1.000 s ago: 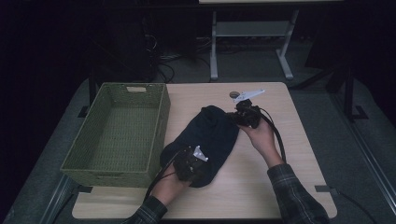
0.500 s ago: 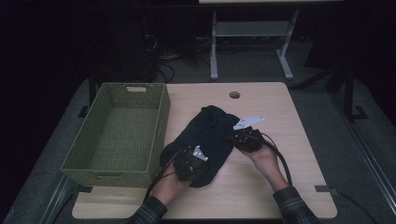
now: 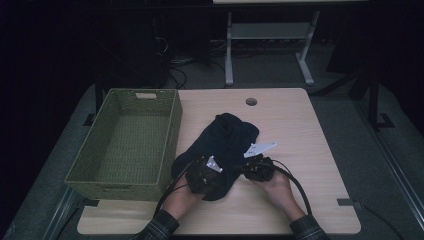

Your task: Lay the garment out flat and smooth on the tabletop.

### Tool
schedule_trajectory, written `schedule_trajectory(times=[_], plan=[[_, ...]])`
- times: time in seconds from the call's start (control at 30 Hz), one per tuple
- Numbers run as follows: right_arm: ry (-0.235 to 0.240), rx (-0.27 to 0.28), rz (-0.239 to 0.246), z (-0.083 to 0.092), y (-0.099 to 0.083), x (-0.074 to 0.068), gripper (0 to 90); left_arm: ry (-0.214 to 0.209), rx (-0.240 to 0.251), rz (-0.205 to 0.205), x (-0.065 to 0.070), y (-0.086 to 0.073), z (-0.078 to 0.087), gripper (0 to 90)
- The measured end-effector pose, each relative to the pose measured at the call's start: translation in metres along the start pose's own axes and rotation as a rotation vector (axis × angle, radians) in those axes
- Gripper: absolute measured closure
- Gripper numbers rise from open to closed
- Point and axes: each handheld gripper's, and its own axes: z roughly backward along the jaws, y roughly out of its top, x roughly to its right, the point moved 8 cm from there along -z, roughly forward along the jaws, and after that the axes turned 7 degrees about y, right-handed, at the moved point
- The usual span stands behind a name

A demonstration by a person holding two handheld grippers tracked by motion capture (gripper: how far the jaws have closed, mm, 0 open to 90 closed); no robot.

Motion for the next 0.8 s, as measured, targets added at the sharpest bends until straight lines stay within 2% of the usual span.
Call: schedule_trajectory(times=[0.13,0.2,0.4,0.5,0.67,0.8], plan=[[-0.005,-0.015,0.001,-0.007,-0.006,-0.005,90.0,-0.001,0.004,0.006,0.001,0.000,0.000,89.7],[-0.005,-0.032,-0.005,-0.011,-0.010,-0.006,90.0,-0.012,0.000,0.010,0.002,0.001,0.001,85.7],[-0.013,-0.042,-0.004,-0.013,-0.012,-0.005,90.0,0.007,0.015,0.014,-0.003,0.003,0.008,84.4],[-0.028,-0.055,0.008,-0.009,-0.014,-0.003,90.0,0.010,0.037,0.017,-0.004,0.006,0.014,84.5],[-0.025,-0.062,-0.018,0.000,-0.020,0.002,90.0,0.015,0.055,0.007,-0.003,0.009,0.018,85.0],[-0.044,-0.067,-0.024,0.010,-0.027,0.006,90.0,0.015,0.068,0.008,-0.003,0.011,0.019,86.6]])
